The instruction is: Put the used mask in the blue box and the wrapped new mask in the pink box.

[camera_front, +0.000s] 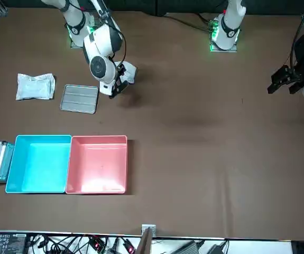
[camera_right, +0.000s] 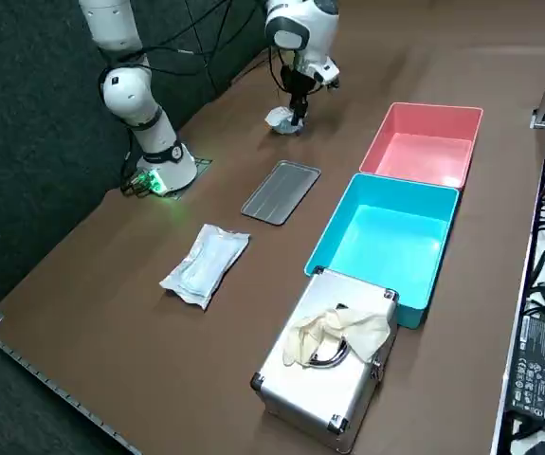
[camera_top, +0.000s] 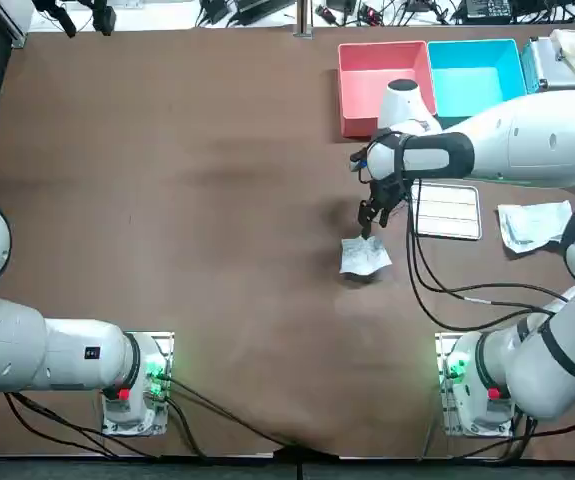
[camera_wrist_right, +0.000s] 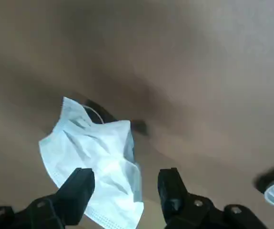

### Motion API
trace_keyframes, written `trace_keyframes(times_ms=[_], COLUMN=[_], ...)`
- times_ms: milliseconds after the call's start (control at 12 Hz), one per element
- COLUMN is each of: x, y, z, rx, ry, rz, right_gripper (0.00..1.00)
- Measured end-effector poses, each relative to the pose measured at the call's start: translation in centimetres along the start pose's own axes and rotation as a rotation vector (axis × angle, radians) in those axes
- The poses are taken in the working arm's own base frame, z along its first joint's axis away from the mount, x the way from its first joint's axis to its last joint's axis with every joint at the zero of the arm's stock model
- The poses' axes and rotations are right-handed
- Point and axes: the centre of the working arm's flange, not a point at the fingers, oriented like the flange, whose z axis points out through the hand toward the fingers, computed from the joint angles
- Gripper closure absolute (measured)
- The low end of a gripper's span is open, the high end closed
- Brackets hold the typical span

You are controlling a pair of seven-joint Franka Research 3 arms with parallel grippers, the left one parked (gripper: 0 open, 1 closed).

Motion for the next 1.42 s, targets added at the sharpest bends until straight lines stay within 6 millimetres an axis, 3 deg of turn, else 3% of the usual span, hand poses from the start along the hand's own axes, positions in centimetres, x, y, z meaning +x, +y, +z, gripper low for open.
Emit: trace_keyframes(times_ms=[500, 917, 1000, 1167, 1250, 1417], x=[-0.1, -0.1, -0.1, -0.1, -0.1, -0.1], y=[-0.1, -0.4, -0.4, -0.3, -0.2, -0.1], z=[2.5, 3.9, 4.2, 4.5, 4.5, 4.4], rx=[-0.009, -0.016, -0.017, -0.017, -0.017, -0.017], ry=[-0.052, -0.079, -0.085, -0.091, -0.091, -0.089], rz=[-0.008, -0.016, -0.015, -0.012, -0.012, -0.009], right_gripper=[0.2, 0.32, 0.41, 0.44, 0.56, 0.7])
